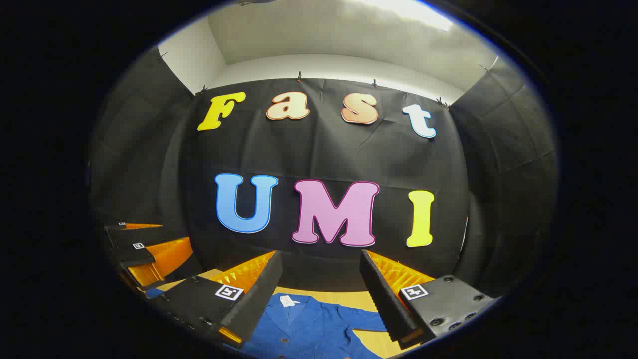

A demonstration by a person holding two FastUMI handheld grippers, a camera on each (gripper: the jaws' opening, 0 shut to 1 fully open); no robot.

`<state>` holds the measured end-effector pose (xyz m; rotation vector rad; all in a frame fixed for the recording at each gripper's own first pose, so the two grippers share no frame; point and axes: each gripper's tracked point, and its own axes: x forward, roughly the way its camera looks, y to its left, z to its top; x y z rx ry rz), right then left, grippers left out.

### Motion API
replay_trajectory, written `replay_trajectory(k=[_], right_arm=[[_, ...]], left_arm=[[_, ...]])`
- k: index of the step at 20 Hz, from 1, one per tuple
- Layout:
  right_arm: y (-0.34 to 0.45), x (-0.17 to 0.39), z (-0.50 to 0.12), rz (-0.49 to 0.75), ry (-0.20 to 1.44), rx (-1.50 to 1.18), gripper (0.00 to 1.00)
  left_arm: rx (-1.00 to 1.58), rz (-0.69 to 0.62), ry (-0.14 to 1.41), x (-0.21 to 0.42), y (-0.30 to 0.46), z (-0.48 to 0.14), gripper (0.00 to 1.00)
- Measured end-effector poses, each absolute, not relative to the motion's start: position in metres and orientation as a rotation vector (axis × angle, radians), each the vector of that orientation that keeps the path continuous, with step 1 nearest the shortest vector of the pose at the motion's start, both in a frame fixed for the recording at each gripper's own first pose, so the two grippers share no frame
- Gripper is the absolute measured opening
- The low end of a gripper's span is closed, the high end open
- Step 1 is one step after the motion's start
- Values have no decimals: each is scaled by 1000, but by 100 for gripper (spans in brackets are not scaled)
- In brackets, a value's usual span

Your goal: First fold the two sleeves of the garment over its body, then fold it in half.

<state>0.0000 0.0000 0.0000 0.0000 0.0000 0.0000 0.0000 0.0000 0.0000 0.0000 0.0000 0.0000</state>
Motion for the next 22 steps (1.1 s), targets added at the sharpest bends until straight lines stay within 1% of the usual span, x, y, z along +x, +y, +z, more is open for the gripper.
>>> replay_trajectory(k=[4,5,6,8,9,12,13,14,15,18,19,20,21,22], right_arm=[[1,1,2,2,-8,-8,99],[1,2,2,0,-8,-12,95],[0,1,1,-2,-7,-16,99],[1,2,0,-3,-3,-13,99],[0,2,0,-4,-3,-11,95],[1,2,2,-3,-6,-10,95],[0,1,2,-4,-10,-12,99],[0,2,3,-3,-13,-12,99],[1,2,3,-2,-13,-12,95],[2,1,2,5,-8,2,95],[1,1,3,3,-11,8,99],[0,2,5,1,-15,10,99],[0,1,6,-2,-19,11,95],[-1,0,5,-2,-19,10,99]], left_arm=[[10,0,-9,0,1,4,79],[10,-1,-10,0,0,3,79],[11,-1,-9,1,0,4,79],[10,-5,-9,1,0,3,79],[13,-8,-9,-1,0,3,79],[1,-17,-30,-2,-1,8,78],[0,-15,-26,-2,-1,7,78],[5,-12,-17,-2,0,5,78],[8,-10,-9,-1,0,2,78],[-1,-12,-15,-2,0,4,79],[0,-14,-19,-2,-1,6,79],[1,-17,-20,-2,-2,5,78],[-1,-19,-20,-2,-2,5,79],[-4,-20,-17,-1,-3,4,79]])
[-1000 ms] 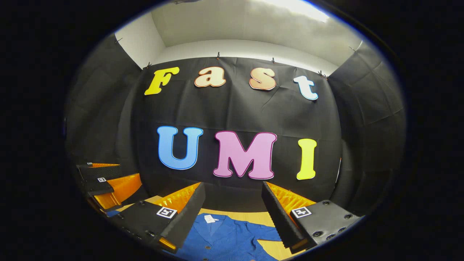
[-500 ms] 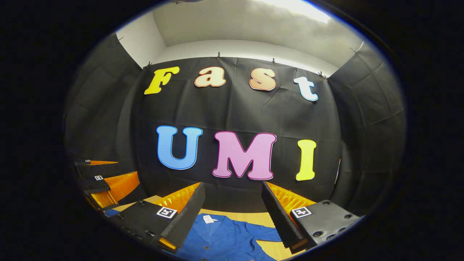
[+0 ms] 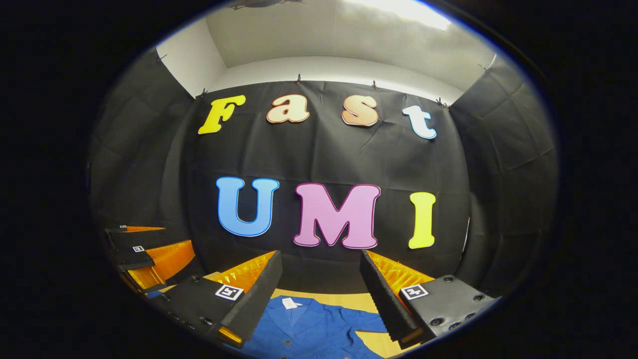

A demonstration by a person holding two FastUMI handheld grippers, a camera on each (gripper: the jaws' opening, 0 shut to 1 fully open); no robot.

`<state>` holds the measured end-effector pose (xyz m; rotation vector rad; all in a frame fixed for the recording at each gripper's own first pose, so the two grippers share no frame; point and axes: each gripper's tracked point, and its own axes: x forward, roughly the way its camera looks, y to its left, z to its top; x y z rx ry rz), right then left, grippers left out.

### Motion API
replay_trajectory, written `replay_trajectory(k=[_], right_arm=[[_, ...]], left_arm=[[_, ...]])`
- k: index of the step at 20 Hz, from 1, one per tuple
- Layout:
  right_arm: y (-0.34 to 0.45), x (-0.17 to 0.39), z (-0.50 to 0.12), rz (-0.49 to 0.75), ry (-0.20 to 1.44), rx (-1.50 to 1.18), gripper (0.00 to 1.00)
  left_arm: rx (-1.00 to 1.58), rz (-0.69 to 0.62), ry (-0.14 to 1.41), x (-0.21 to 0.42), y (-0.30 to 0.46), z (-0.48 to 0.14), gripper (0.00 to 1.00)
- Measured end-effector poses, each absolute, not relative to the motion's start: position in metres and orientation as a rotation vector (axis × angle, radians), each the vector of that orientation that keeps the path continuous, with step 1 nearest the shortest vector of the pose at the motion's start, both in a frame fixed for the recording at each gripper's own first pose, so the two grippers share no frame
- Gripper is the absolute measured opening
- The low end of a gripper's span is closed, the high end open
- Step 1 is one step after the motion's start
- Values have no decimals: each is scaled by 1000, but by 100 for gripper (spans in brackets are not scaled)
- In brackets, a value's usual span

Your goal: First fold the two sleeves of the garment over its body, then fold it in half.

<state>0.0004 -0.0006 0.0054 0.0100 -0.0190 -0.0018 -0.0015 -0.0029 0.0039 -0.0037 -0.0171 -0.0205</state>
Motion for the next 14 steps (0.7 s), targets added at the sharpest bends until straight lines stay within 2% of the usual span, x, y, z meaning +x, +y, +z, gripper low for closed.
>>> replay_trajectory(k=[1,4,6,12,13,14], right_arm=[[0,1,4,-1,-17,9,95],[-2,1,2,-3,-11,7,95],[-3,1,1,-8,-3,6,99],[-7,1,-2,-14,6,-3,99],[-7,1,-4,-14,9,-5,95],[-7,1,-7,-13,17,-6,99]], left_arm=[[-5,-21,-14,-2,-2,3,79],[-5,7,-21,-2,3,5,79],[-6,15,-30,-1,5,7,79],[-10,25,-8,-1,9,2,79],[-8,27,-8,-1,10,1,79],[-3,33,-9,-1,11,2,79]])
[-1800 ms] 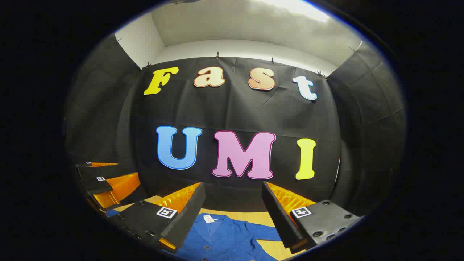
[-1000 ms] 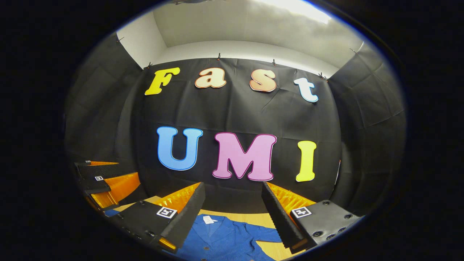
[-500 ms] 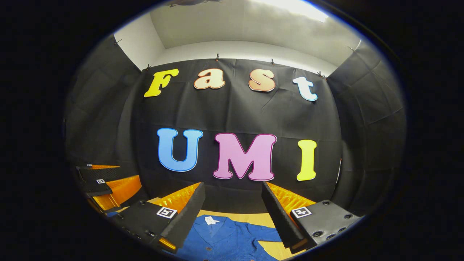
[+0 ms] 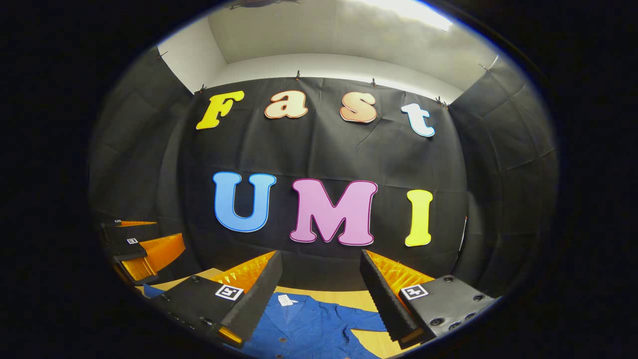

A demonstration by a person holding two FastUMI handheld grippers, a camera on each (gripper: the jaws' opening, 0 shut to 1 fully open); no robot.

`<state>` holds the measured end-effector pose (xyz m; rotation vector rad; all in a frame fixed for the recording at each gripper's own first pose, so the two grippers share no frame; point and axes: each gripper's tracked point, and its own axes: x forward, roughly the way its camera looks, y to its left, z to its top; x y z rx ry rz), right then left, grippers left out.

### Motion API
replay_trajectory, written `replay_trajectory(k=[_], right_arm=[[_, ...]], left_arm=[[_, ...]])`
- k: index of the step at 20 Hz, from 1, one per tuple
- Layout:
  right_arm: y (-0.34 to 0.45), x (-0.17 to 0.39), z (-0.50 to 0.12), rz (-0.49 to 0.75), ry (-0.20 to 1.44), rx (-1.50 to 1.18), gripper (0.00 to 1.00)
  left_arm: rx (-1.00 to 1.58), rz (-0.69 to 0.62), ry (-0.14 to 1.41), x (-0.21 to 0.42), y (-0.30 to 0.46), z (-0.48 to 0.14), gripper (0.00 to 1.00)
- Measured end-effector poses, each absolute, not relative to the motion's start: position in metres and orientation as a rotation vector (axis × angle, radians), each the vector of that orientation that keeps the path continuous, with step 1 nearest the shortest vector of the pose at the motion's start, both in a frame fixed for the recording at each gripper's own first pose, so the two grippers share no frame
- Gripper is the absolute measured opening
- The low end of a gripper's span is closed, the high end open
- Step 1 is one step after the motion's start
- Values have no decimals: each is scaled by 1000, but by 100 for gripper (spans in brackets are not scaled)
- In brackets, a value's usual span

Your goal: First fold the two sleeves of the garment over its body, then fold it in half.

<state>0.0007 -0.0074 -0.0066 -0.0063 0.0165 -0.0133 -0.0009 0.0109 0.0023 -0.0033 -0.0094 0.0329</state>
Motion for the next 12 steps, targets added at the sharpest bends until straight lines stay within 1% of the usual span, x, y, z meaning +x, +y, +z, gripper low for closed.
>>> replay_trajectory(k=[7,8,9,12], right_arm=[[-13,5,-33,-27,92,-6,99],[-15,7,-40,-30,108,-8,95],[-17,8,-49,-29,129,-7,99],[-30,15,-79,-42,207,2,99]], left_arm=[[-5,35,4,-5,9,-2,79],[-3,35,6,-5,8,-3,79],[-1,37,8,-4,8,-3,79],[7,37,15,-1,2,-6,79]])
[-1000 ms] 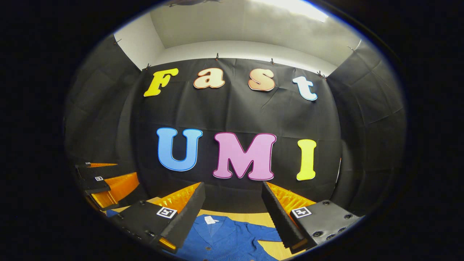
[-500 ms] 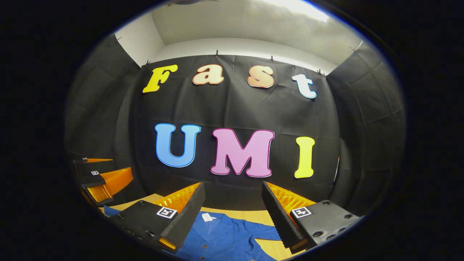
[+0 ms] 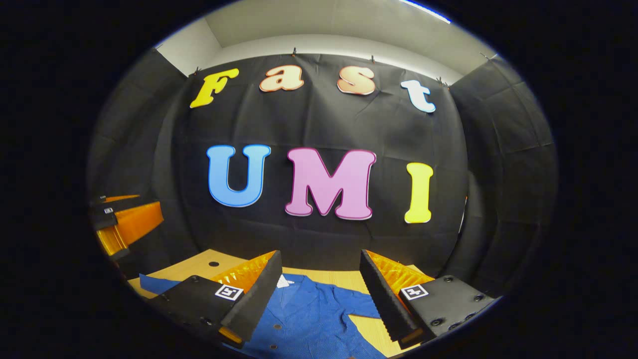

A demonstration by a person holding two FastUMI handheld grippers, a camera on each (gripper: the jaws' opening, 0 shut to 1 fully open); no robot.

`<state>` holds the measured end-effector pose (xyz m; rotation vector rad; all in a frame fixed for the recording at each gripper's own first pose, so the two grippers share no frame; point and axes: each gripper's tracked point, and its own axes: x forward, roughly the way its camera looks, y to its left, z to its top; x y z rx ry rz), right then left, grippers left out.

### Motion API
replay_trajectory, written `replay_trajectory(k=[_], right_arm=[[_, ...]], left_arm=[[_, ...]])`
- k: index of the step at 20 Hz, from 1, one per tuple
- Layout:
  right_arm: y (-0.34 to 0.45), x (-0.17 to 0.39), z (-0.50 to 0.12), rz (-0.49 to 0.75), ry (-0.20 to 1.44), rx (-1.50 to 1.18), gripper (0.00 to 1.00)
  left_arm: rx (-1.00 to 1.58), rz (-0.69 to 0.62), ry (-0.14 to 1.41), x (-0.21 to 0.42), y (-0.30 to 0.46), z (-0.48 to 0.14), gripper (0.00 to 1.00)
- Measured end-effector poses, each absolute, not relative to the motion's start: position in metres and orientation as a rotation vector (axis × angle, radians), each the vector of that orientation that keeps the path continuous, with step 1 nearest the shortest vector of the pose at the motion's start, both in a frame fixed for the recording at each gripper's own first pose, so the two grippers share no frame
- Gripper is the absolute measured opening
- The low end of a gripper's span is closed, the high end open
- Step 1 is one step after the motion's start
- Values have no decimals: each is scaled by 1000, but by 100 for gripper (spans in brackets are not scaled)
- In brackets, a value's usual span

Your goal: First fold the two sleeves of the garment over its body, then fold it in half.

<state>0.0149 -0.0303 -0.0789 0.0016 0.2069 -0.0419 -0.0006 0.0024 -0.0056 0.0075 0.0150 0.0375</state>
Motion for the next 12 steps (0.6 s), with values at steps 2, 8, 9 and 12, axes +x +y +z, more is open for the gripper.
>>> replay_trajectory(k=[2,8,9,12], right_arm=[[-55,22,-97,-83,254,-5,99],[-153,33,-158,-226,387,-19,95],[-171,32,-171,-250,419,-18,99],[-230,24,-215,-330,522,-31,99]], left_arm=[[14,29,26,0,-5,-9,79],[45,15,49,12,-34,-13,79],[42,8,59,14,-41,-16,79],[55,11,93,20,-57,-26,79]])
